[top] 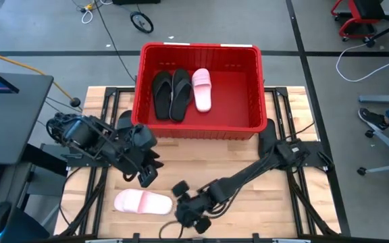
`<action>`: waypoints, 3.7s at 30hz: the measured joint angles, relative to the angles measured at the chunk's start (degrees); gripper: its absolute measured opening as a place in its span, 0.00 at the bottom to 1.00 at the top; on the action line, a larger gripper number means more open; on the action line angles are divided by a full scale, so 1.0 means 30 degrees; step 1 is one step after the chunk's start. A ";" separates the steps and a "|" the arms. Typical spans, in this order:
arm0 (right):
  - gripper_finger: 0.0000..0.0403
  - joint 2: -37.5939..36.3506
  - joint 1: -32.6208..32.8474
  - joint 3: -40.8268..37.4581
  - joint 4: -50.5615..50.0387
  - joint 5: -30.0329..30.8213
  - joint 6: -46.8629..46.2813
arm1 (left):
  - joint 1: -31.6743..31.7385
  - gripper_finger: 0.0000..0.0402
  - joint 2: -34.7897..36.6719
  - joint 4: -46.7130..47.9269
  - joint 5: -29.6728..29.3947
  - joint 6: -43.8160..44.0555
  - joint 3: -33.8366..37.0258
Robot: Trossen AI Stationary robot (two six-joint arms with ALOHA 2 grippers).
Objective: Pick and place slides into bin
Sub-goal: Put the pink slipper into the red bin
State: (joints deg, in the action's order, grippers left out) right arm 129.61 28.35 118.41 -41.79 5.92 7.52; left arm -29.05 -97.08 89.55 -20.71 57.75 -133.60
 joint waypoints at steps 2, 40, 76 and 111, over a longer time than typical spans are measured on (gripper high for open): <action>0.38 0.0731 0.0120 -0.0015 0.0601 0.0214 0.3604 | -0.0312 0.40 0.0000 0.0104 0.0000 -0.0056 0.0000; 0.27 0.4628 -0.2037 0.0007 0.5314 -0.2222 0.7865 | -0.1466 0.28 0.0000 0.0120 -0.0120 -0.0604 -0.0007; 0.01 -1.0703 0.1375 0.0044 -0.6441 1.2096 -0.5597 | -0.1415 0.15 -0.0015 0.0065 -0.2481 0.1371 -0.0015; 0.01 -1.1006 -1.5595 -1.2421 -0.1148 0.4094 0.1262 | -0.0745 0.08 -0.0015 -0.0582 -0.6098 -0.1052 -0.0015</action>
State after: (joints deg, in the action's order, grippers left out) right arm 96.59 -18.44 81.15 -45.24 18.21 11.30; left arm -31.29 -97.12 87.80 -39.00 54.60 -133.64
